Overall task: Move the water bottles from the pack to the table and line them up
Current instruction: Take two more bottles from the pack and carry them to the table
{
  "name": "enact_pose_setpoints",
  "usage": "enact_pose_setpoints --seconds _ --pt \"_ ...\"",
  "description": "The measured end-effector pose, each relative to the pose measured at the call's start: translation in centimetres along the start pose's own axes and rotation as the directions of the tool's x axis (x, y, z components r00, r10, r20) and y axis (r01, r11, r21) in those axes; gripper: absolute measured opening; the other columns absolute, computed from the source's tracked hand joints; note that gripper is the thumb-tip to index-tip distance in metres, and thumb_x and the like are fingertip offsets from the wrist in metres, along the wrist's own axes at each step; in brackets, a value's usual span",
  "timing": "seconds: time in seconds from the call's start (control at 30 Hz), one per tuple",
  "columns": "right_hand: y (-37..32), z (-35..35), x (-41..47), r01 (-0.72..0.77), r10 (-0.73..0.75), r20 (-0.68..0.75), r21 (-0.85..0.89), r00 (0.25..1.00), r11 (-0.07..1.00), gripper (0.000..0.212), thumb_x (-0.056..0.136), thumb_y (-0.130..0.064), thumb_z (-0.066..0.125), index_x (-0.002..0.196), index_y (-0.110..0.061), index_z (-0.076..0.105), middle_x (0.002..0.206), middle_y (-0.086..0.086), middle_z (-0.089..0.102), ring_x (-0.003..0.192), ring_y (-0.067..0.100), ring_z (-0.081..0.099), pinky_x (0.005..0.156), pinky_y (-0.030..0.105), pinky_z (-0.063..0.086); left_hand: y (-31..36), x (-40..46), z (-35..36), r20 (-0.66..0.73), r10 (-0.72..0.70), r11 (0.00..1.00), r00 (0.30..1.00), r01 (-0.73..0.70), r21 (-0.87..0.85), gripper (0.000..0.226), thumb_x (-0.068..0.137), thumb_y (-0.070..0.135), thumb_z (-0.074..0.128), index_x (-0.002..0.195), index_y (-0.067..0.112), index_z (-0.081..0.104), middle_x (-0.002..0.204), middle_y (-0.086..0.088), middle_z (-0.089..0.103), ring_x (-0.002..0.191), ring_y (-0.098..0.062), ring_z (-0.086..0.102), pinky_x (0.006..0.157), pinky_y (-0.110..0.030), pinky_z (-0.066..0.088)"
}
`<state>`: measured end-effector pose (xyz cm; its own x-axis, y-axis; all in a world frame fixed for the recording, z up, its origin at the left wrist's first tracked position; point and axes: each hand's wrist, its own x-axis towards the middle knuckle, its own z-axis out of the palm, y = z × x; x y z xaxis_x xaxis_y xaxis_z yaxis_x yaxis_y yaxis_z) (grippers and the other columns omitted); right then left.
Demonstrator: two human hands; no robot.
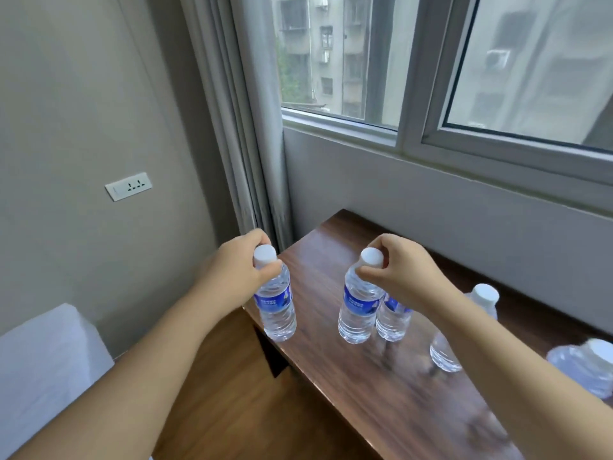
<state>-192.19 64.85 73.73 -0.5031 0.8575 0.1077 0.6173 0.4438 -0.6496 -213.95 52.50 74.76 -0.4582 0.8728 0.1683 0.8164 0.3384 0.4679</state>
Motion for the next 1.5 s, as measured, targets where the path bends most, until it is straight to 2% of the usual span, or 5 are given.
enact_pose_setpoints --seconds 0.13,0.43,0.87,1.23,1.5 --pt "0.4 1.6 4.8 -0.061 0.061 -0.021 -0.013 0.998 0.998 0.021 0.072 -0.029 0.068 0.087 -0.019 0.058 0.083 -0.005 0.061 0.073 0.014 0.058 0.064 0.033 0.051 -1.2 6.5 1.9 0.073 0.058 0.998 0.996 -0.057 -0.015 0.019 0.072 0.044 0.057 0.081 0.030 0.047 0.077 0.008 0.058 0.075 -0.019 0.057 0.068 -0.040 0.052" --pt "2.2 2.6 11.8 -0.234 0.229 -0.075 -0.082 0.971 0.969 0.021 0.079 -0.027 0.064 0.094 -0.017 0.056 0.096 0.000 0.061 0.084 0.020 0.057 0.071 0.033 0.047 0.6 18.1 6.3 0.248 0.228 0.966 0.941 -0.250 0.059 0.013 0.081 0.038 0.055 0.088 0.030 0.047 0.086 0.008 0.058 0.078 -0.020 0.055 0.061 -0.030 0.040" --pt "3.5 4.4 16.2 -0.574 0.537 -0.240 -0.123 0.808 0.809 0.029 0.086 -0.024 0.059 0.112 -0.011 0.055 0.112 0.010 0.054 0.095 0.030 0.058 0.082 0.041 0.050 3.2 27.4 12.4 0.472 0.477 0.853 0.742 -0.520 -0.044 0.012 0.086 0.032 0.050 0.095 0.026 0.046 0.095 0.005 0.056 0.080 -0.021 0.053 0.057 -0.029 0.034" --pt "3.1 6.1 15.6 -0.661 0.628 -0.296 -0.014 0.719 0.750 0.030 0.085 -0.026 0.061 0.112 -0.014 0.056 0.111 0.008 0.058 0.097 0.027 0.058 0.085 0.042 0.051 2.6 28.4 13.7 0.538 0.543 0.821 0.645 -0.541 -0.180 0.029 0.083 0.044 0.065 0.099 0.025 0.049 0.087 0.008 0.058 0.084 -0.018 0.057 0.070 -0.036 0.048" --pt "1.9 7.3 12.8 -0.713 0.692 -0.339 0.079 0.638 0.696 0.041 0.086 -0.025 0.062 0.123 -0.011 0.050 0.106 0.008 0.064 0.097 0.025 0.060 0.079 0.036 0.049 -1.3 27.5 13.6 0.561 0.433 0.897 0.706 -0.400 -0.189 0.035 0.079 0.040 0.071 0.098 0.023 0.046 0.085 0.011 0.059 0.080 -0.012 0.059 0.074 -0.037 0.052"
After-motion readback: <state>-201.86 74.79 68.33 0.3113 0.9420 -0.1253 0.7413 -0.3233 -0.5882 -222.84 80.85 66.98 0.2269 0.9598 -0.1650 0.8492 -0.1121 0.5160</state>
